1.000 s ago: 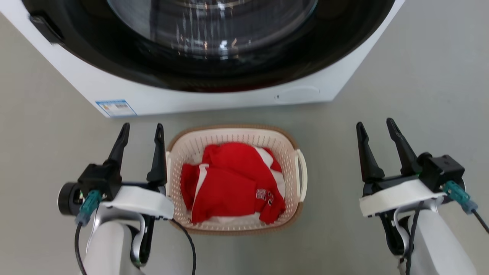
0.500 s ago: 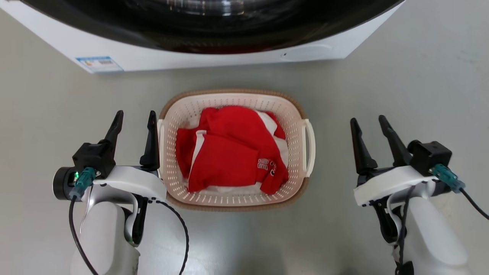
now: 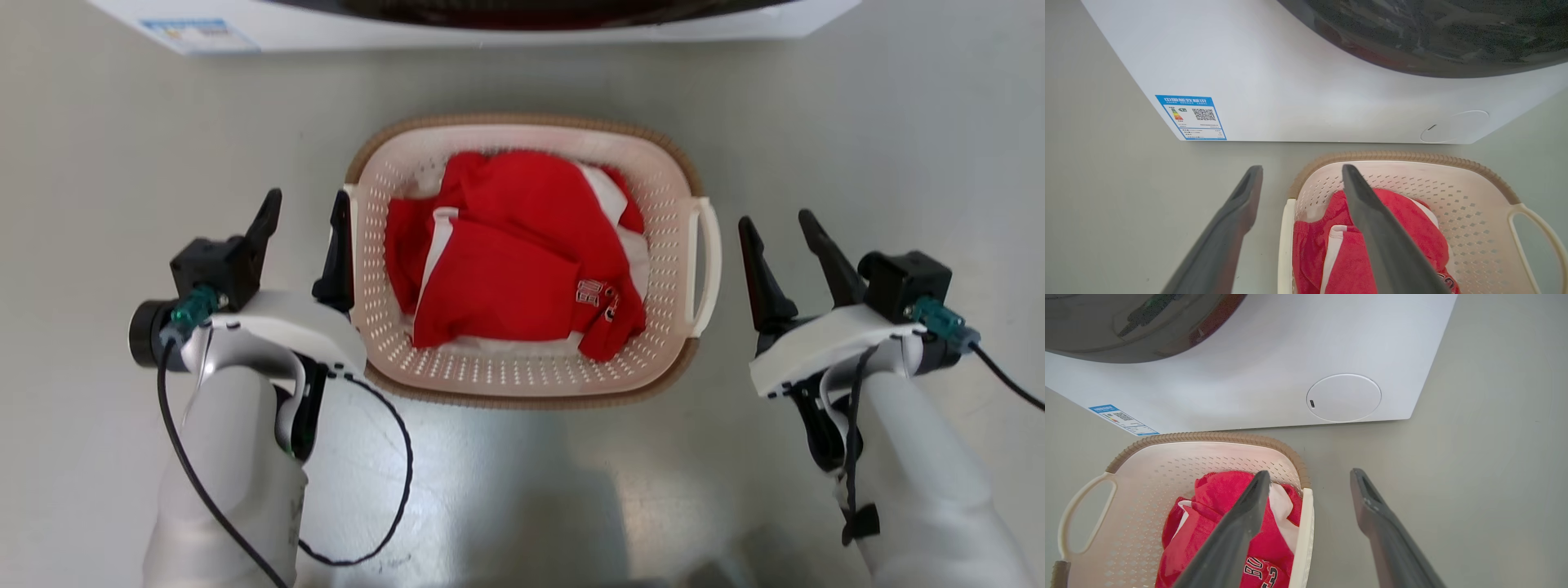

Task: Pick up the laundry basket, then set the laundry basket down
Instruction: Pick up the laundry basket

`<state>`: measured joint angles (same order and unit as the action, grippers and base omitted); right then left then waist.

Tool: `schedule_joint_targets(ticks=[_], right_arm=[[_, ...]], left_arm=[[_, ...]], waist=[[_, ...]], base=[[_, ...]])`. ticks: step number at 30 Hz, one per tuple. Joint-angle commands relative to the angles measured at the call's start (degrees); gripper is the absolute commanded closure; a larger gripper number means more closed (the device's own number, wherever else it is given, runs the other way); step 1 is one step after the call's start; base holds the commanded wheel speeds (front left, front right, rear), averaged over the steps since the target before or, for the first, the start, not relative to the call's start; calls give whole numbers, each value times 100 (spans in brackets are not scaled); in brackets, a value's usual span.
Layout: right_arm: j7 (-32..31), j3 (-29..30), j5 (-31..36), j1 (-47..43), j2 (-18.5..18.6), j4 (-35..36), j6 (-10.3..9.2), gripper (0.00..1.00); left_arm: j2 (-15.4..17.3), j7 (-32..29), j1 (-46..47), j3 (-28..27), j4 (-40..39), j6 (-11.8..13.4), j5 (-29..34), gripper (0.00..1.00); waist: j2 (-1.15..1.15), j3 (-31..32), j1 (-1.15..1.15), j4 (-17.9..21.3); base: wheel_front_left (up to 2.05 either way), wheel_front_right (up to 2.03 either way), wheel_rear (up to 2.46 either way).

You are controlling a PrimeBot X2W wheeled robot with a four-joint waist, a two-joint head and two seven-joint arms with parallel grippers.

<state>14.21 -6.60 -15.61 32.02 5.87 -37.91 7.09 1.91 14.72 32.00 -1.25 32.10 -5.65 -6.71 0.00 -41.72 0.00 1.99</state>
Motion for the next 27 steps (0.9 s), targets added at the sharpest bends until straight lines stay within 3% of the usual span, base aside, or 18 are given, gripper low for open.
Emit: schedule_joint_targets(ticks=[1,16,27], right_arm=[[79,-182,-76,40,-21,-48,40,0],[79,-673,-354,618,-72,-768,40,0],[79,-965,-554,1003,-63,-1390,40,0]], left_arm=[[97,28,146,-109,73,-73,-53,0],[106,28,867,23,1059,-168,70,0],[102,28,1240,313,1766,-182,-236,0]], waist=[[0,-288,0,-76],[0,-938,0,-116],[0,-1267,0,-182]], base=[[0,0,0],[0,0,0],[0,0,0]])
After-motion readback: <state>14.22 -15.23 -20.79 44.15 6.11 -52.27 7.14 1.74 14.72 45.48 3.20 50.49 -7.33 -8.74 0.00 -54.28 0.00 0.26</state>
